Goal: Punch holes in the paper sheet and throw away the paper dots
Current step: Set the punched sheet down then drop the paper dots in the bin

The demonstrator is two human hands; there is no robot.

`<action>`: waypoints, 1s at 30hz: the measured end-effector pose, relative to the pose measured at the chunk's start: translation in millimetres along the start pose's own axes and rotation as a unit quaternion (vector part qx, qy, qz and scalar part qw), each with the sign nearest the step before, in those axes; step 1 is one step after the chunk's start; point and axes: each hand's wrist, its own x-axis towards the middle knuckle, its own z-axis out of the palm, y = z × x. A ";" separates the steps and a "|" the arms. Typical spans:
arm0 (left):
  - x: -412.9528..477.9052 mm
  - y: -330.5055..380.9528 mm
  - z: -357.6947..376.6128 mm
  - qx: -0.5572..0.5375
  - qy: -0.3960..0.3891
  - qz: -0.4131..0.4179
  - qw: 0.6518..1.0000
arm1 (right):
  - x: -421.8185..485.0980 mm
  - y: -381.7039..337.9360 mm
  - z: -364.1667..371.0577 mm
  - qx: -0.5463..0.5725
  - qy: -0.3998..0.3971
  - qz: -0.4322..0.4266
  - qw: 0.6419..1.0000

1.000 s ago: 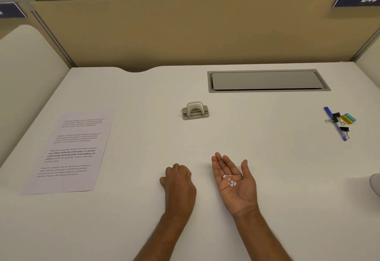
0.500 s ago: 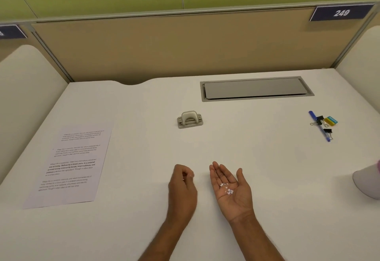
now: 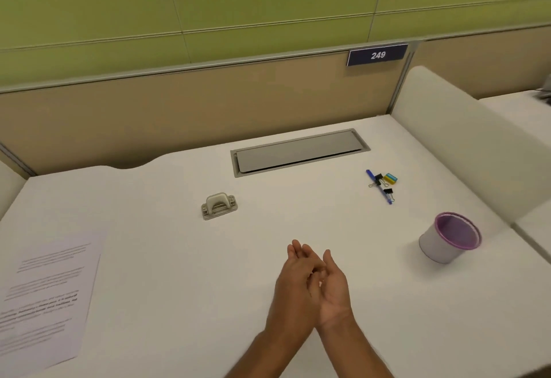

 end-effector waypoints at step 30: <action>104.1 -25.2 142.9 0.278 0.100 0.041 0.955 | -41.5 -306.2 -5.1 -0.037 0.045 -0.276 0.959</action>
